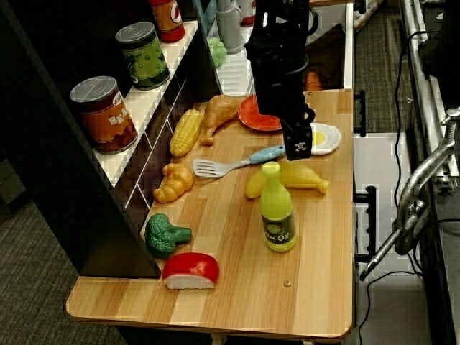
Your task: Put banana on plate
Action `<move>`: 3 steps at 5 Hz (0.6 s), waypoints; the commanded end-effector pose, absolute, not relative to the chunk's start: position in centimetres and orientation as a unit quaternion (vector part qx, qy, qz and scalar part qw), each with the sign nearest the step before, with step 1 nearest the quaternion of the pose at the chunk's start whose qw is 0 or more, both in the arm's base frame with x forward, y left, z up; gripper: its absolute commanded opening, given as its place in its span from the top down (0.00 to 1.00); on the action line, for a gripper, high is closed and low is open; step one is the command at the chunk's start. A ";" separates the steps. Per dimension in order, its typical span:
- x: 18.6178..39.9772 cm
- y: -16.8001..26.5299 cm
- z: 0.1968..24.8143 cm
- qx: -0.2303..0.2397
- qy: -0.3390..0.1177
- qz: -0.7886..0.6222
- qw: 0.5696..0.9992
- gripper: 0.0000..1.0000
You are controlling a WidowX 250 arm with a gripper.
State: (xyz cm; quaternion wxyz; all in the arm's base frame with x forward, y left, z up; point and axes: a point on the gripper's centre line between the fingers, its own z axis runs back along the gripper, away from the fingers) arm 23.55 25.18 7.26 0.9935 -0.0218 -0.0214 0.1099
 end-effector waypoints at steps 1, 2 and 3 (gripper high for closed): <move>24.6 25.8 7.3 0.024 -0.042 0.114 0.992 0.00; 24.7 25.8 6.5 0.030 -0.038 0.113 0.992 0.00; 24.8 25.7 6.4 0.034 -0.041 0.107 0.993 0.00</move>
